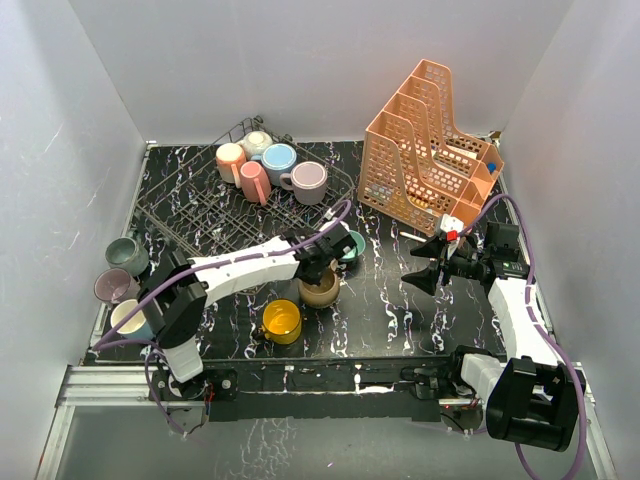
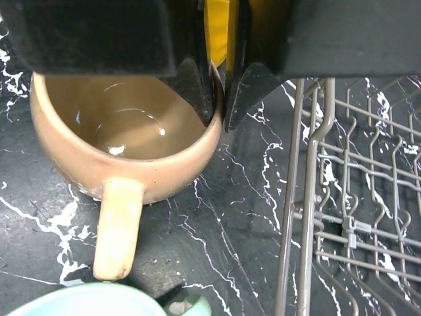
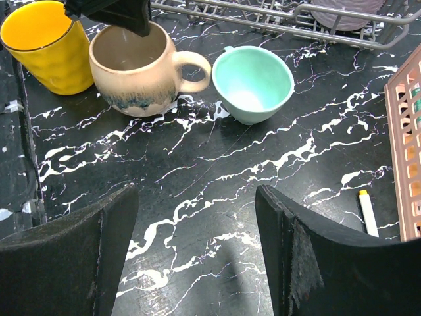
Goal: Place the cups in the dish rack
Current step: Adjust the cup at the center of the board.
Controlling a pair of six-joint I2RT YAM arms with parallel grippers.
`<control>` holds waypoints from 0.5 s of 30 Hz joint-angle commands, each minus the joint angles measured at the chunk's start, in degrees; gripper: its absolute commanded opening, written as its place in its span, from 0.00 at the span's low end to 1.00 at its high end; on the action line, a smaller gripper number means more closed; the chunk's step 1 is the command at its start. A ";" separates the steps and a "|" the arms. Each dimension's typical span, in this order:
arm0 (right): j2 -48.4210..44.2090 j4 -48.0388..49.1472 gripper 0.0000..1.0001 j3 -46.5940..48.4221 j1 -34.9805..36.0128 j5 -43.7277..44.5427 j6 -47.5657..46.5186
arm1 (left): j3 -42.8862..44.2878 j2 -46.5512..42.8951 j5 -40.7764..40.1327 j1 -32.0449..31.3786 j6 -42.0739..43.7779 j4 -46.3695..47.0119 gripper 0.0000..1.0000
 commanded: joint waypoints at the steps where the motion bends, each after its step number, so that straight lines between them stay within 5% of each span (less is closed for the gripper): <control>1: -0.74 0.95 0.74 0.22 -0.27 -1.60 -1.05 | -3.72 -4.63 6.27 -0.17 8.60 7.69 0.02; 10: -0.71 0.87 0.74 0.59 -0.32 -1.74 -1.19 | -7.85 -9.55 10.48 -4.31 25.28 19.61 0.00; 15: -0.70 0.75 0.74 1.13 -0.27 -1.77 -0.90 | -9.13 -9.39 19.66 -4.97 39.59 26.67 0.00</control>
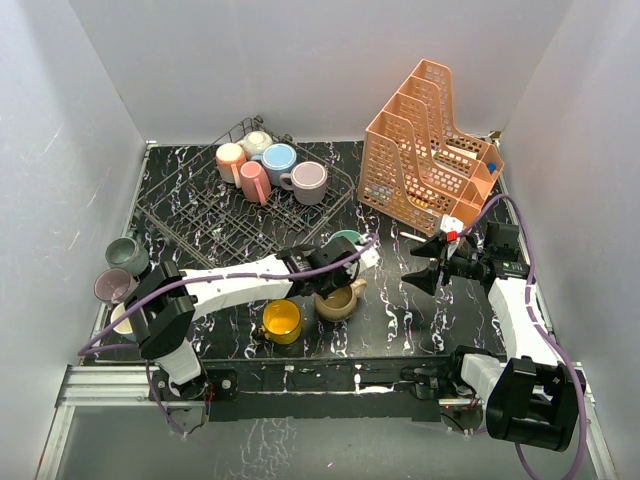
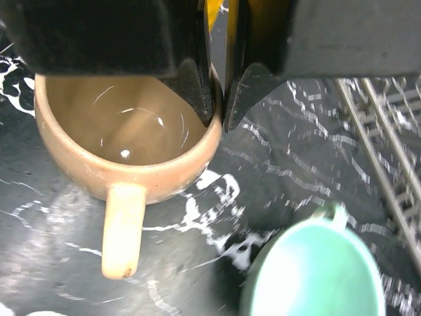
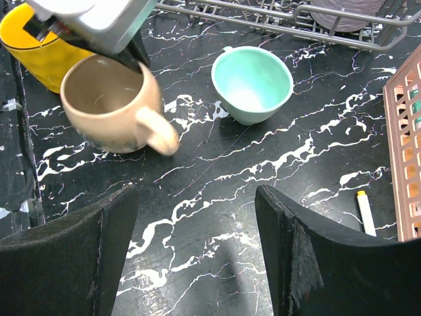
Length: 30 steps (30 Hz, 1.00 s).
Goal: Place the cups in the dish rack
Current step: Adjust the cup at the center of the board.
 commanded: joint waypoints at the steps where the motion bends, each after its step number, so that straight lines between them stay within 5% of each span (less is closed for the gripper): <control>1: -0.69 0.82 0.74 1.26 -0.29 -1.71 -0.14 | 0.20 -2.87 11.18 -0.77 16.67 8.74 0.00; 8: -0.61 1.14 0.75 2.34 -0.45 0.73 1.23 | 3.53 3.58 15.95 -0.77 31.45 8.60 0.00; 17: -0.69 3.65 0.75 2.35 -0.89 3.50 4.28 | 4.15 6.79 13.95 -0.77 36.96 13.10 0.00; 30: -0.88 3.75 0.75 1.78 -0.98 2.96 4.08 | 1.20 -1.94 13.11 -0.77 27.58 16.66 0.36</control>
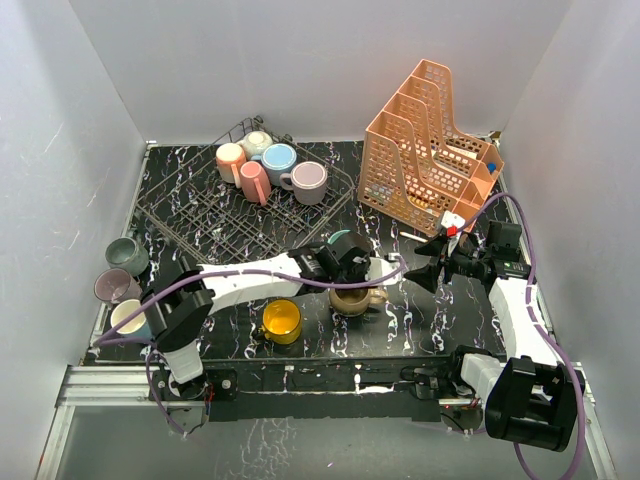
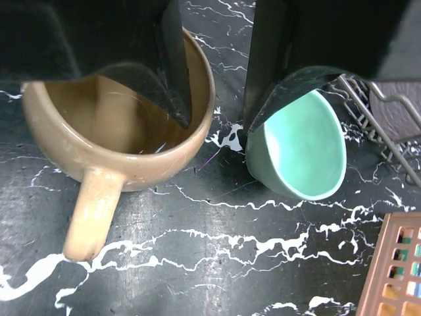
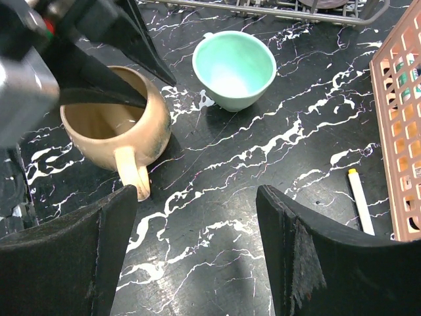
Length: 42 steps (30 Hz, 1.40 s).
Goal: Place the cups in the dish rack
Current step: Adjust the cup at the center of the board.
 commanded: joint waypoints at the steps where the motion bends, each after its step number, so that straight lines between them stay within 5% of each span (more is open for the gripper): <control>1: -0.95 2.07 0.75 1.58 -0.23 -0.84 -0.13 | -2.68 -9.82 0.00 -0.07 -6.46 4.34 0.38; 8: -1.53 -0.96 0.75 1.43 -0.23 -3.55 -4.34 | -12.31 -25.08 -7.59 -0.03 -28.26 12.39 0.65; 19: 0.35 -11.22 0.77 2.67 -0.10 -8.88 -20.08 | -22.97 -45.74 -10.74 4.72 -64.74 6.14 0.97; 25: 6.00 -25.41 0.92 10.39 2.57 -5.17 -41.54 | -25.67 -55.91 -1.96 15.69 -75.86 5.87 0.97; 29: 11.32 -28.03 0.98 18.80 11.07 3.22 -41.45 | -25.57 -57.79 1.15 19.02 -78.05 5.90 0.97; 34: 13.99 -18.74 0.99 24.99 26.06 14.63 -32.65 | -24.17 -55.86 0.37 19.28 -78.80 1.77 0.97; 42: 23.25 -17.33 0.98 32.70 37.95 20.22 -32.89 | -25.62 -60.89 -1.47 19.35 -82.77 1.23 0.96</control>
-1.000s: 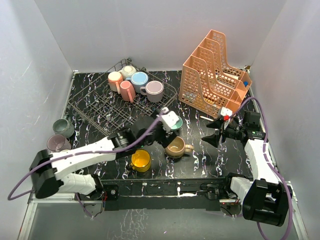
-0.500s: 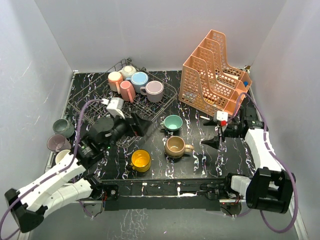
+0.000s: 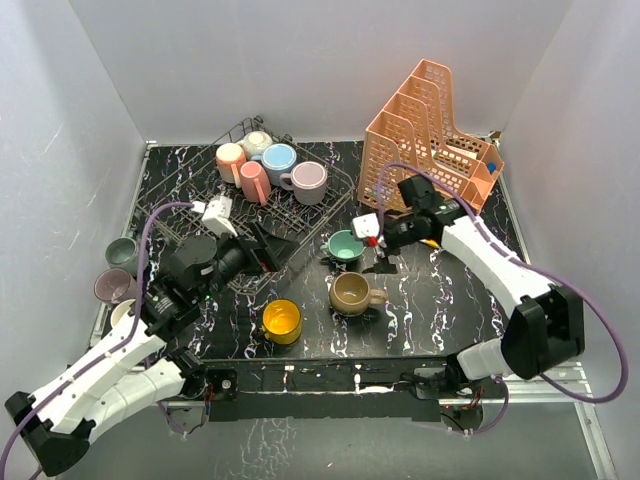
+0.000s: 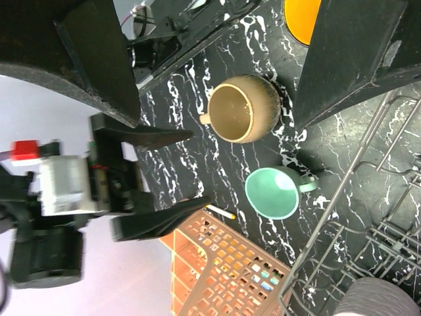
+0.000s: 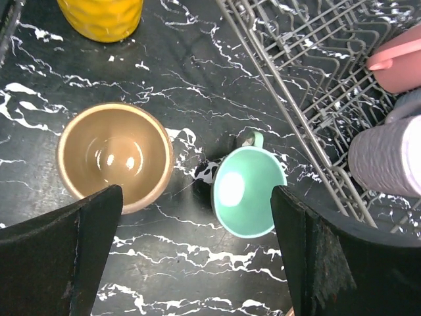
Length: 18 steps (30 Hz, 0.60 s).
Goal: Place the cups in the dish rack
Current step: Adjust the cup at the center of the board, then pick up the cup at the center of the board.
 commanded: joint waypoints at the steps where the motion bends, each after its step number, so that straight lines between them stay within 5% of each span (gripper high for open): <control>1: 3.08 2.63 0.97 3.37 5.53 6.38 -0.89 | -0.48 -4.20 -1.27 0.25 -3.19 -1.41 0.96; 18: 6.45 15.05 0.58 -6.45 17.85 25.39 -1.79 | -5.14 -13.01 -6.20 0.20 -8.13 -3.29 0.93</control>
